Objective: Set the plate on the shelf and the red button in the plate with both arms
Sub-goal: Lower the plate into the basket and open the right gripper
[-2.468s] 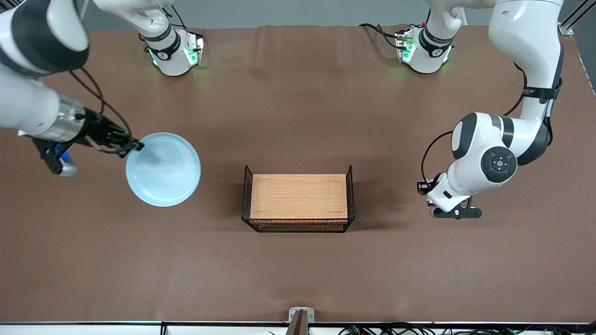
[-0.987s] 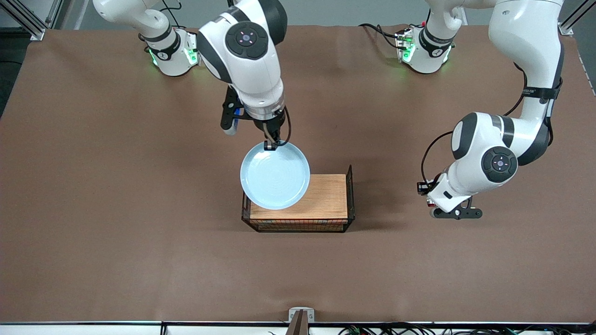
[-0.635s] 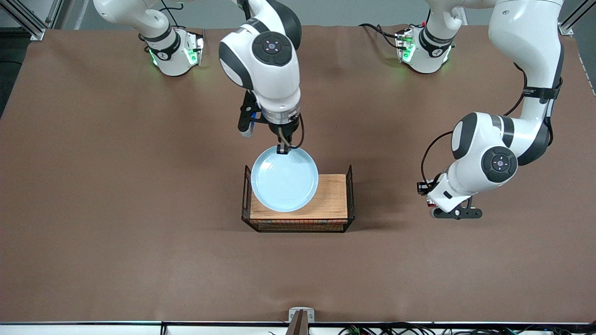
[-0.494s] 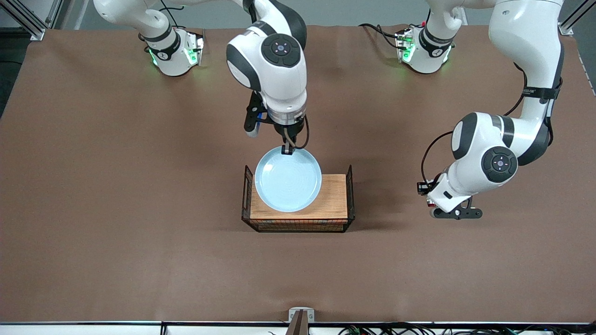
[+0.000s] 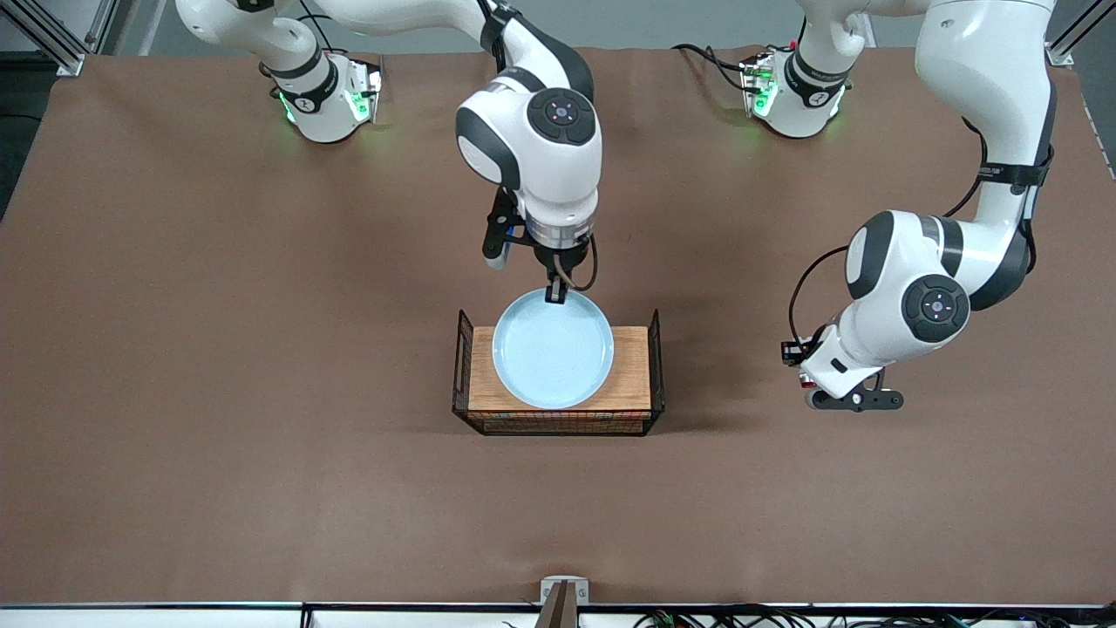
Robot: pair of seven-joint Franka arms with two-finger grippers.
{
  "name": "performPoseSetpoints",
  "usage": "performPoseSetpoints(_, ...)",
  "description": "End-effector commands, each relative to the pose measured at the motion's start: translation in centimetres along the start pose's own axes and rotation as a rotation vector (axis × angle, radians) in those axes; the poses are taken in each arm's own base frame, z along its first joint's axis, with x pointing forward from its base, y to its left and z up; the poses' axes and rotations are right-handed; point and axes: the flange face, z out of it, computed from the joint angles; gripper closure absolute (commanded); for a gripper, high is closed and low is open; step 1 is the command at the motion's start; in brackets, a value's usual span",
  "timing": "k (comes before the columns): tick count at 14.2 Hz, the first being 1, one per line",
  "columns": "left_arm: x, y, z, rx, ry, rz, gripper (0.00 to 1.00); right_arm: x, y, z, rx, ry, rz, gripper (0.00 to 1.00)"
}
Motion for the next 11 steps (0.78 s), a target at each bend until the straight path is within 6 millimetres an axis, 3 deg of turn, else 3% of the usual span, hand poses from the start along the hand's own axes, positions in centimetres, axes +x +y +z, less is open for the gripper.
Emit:
performPoseSetpoints(1,0.0,0.0,-0.4,0.0,-0.005,-0.01,0.96,-0.8,-0.3,0.5,0.05,0.012,0.023,1.0)
performPoseSetpoints(5,0.0,0.0,-0.7,-0.001,-0.001,0.003,0.85,-0.6,-0.8,0.7,0.07,0.009,0.021,1.0)
performPoseSetpoints(7,-0.2,0.1,-1.8,-0.002,0.007,-0.003,0.72,-0.6,-0.9,1.3,0.072,0.014,0.018,1.0)
performPoseSetpoints(11,-0.6,0.3,-5.2,-0.004,-0.017,-0.008,0.68,-0.9,-0.6,2.5,0.076,0.023,0.008,0.98)
